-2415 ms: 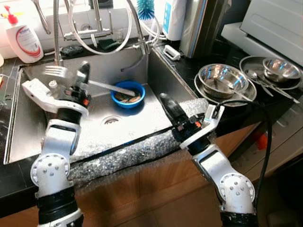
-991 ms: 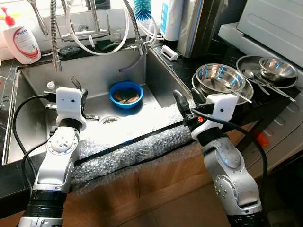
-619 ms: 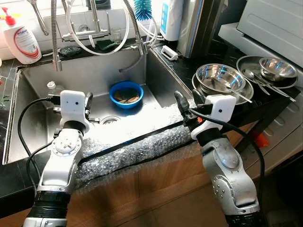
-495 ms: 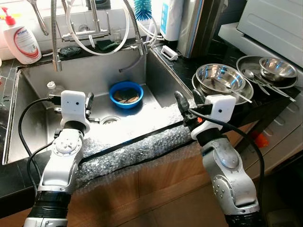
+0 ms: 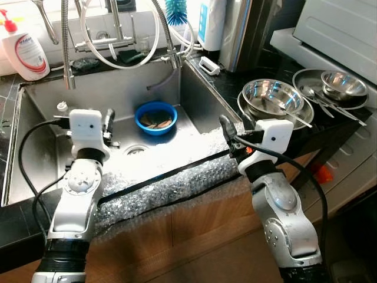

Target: Kitchen organization

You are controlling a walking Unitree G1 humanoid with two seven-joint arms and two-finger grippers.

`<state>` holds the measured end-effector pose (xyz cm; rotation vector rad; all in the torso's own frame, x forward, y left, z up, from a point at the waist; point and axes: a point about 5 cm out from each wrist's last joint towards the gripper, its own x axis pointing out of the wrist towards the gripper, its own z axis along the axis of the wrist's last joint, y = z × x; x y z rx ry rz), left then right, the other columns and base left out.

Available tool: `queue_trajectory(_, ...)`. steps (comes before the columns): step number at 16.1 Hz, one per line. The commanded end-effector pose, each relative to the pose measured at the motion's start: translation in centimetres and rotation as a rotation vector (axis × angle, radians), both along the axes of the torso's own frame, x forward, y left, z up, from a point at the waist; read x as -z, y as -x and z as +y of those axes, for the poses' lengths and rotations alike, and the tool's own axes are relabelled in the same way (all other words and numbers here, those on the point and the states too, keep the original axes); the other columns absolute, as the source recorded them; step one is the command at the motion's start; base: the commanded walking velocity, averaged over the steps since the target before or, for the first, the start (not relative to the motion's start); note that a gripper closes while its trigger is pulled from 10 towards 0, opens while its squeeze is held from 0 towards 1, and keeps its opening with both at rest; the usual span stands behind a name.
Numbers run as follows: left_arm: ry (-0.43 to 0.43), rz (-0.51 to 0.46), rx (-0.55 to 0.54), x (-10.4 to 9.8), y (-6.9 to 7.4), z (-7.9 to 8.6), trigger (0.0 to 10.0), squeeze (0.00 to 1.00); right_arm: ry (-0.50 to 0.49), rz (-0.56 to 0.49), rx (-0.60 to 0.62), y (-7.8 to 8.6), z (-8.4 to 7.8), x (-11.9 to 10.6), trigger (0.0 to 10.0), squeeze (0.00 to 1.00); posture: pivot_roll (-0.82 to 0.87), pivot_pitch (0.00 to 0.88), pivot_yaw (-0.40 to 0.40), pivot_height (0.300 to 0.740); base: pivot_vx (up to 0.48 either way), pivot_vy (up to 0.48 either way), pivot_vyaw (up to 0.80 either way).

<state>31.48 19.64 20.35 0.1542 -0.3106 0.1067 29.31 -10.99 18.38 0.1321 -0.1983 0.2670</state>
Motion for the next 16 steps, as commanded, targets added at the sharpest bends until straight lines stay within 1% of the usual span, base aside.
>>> queue_trajectory(1, -0.002, -0.065, -0.009, -1.3, 0.4, 0.1, 10.0, 0.00, 0.006, -0.026, 0.015, 0.0, -0.2, -0.6, 10.0, 0.00, -0.01, 0.081, -0.007, 0.740, 0.000, 0.000, 0.00)
queue_trajectory(3, -0.009, -0.062, -0.012, -1.2, 0.8, 0.4, 10.0, 0.00, 0.010, -0.045, 0.037, 0.1, -0.5, -0.9, 10.0, 0.00, -0.01, 0.078, -0.002, 0.740, 0.000, 0.000, 0.00)
queue_trajectory(4, -0.013, -0.055, -0.015, -0.9, 1.0, 0.5, 10.0, 0.00, 0.016, -0.063, 0.049, 0.2, -0.7, -1.2, 10.0, 1.00, -0.02, 0.073, 0.001, 0.740, 0.000, 0.000, 0.00)
queue_trajectory(5, -0.018, -0.048, -0.015, -0.6, 1.4, 0.7, 10.0, 0.00, 0.032, -0.088, 0.070, 0.3, -1.1, -1.6, 10.0, 1.00, -0.02, 0.070, 0.001, 0.740, 0.000, 0.000, 0.00)
queue_trajectory(8, -0.023, -0.028, -0.026, 0.0, 2.0, 1.1, 10.0, 0.00, 0.092, -0.140, 0.191, 0.3, -4.2, -3.0, 10.0, 1.00, -0.02, 0.064, 0.002, 0.740, 0.000, 0.000, 0.00)
queue_trajectory(9, -0.020, -0.024, -0.027, 0.1, 2.1, 1.1, 10.0, 0.00, 0.103, -0.158, 0.218, 0.5, -4.8, -3.6, 10.0, 1.00, -0.02, 0.064, 0.002, 0.740, 0.000, 0.000, 0.00)
queue_trajectory(11, -0.020, -0.020, -0.023, 0.3, 2.1, 0.9, 10.0, 0.00, 0.118, -0.177, 0.258, 0.9, -5.5, -4.1, 10.0, 1.00, -0.02, 0.062, -0.001, 0.740, 0.000, 0.000, 0.00)
queue_trajectory(13, -0.020, -0.020, -0.019, 0.3, 2.1, 0.8, 10.0, 0.00, 0.116, -0.191, 0.390, 1.4, -7.3, -4.5, 10.0, 1.00, -0.03, 0.073, -0.003, 0.740, 0.000, 0.000, 0.00)
queue_trajectory(14, -0.020, -0.015, -0.018, 0.4, 2.1, 0.8, 10.0, 0.00, 0.128, -0.183, 0.403, 1.5, -7.7, -4.5, 10.0, 0.64, -0.03, 0.075, 0.000, 0.740, 0.000, 0.000, 0.00)
queue_trajectory(15, -0.020, -0.012, -0.017, 0.5, 2.1, 0.8, 10.0, 0.00, 0.143, -0.172, 0.406, 1.5, -7.9, -4.4, 10.0, 0.00, -0.03, 0.077, -0.002, 0.740, 0.000, 0.000, 0.00)
queue_trajectory(16, -0.020, -0.012, -0.016, 0.5, 2.0, 0.7, 10.0, 0.00, 0.142, -0.157, 0.412, 1.4, -8.2, -4.2, 10.0, 0.00, -0.03, 0.080, -0.003, 0.740, 0.000, 0.000, 0.00)
